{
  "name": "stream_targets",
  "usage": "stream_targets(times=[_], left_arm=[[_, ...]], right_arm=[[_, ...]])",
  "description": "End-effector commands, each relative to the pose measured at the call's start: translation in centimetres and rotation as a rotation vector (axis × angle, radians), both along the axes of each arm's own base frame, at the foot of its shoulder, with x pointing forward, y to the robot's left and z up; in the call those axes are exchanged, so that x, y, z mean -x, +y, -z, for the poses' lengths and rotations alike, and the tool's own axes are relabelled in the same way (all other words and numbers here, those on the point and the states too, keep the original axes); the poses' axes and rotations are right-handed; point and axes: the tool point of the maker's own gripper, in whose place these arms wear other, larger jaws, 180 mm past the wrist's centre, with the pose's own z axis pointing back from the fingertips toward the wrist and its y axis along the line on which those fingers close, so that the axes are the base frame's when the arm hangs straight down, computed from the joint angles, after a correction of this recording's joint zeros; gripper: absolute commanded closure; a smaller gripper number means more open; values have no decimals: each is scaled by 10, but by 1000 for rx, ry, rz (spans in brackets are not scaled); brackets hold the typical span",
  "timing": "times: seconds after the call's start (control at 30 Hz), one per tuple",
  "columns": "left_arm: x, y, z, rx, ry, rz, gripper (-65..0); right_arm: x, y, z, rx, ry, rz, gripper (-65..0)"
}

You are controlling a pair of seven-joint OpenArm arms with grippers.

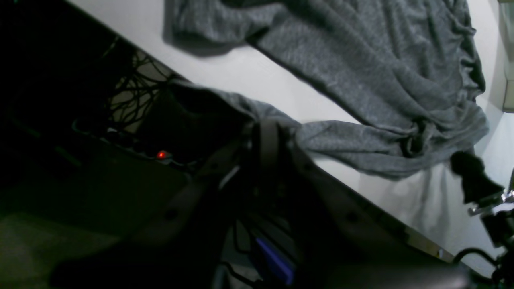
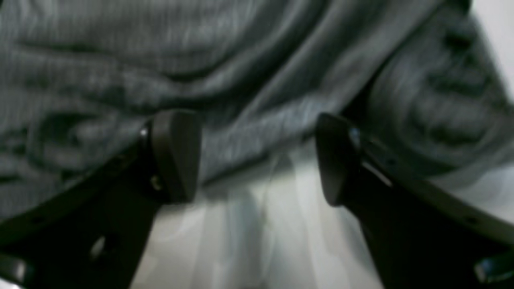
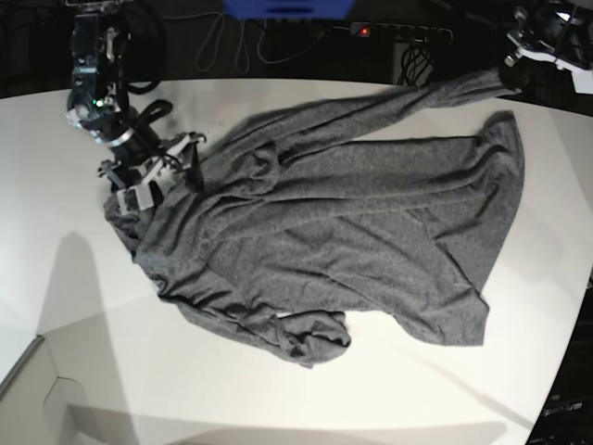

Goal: Layout the t-shirt on the table in an organized manner, then fold the t-shirt properly
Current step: 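Grasp the shirt shoulder with the right gripper and drag it away from the left gripper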

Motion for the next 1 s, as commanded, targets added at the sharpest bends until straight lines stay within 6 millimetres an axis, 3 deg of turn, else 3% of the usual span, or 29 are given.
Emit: stream_targets(times=[0.0,0.17,0.43,0.53,0.67,0.77,0.97], left_arm=[[-2,2,-7,-10,-20,3,0],[-3,2,-7,-9,-24,1,0],[-4,2,-7,-9,-27,1,0],[-4,2,-7,-9,-27,1,0],[-4,2,-7,-8,-27,1,0],[-5,3,-7,-9,-27,1,0],[-5,3,-8,-13,-27,4,0]], right_arm=[[-5,-5,-6,-2,-24,10,-456],[-6,-10,3,-5,0,25,-456],[-12,-6,0,-10,-11,15,-434],[-13,-6,0,-11,-13,13,-317],[-18,1,-4,-34,-27,23,-102],[-18,2,-4,-36,-27,20,-2],[-15,1,-2,-33,-19,23,0]])
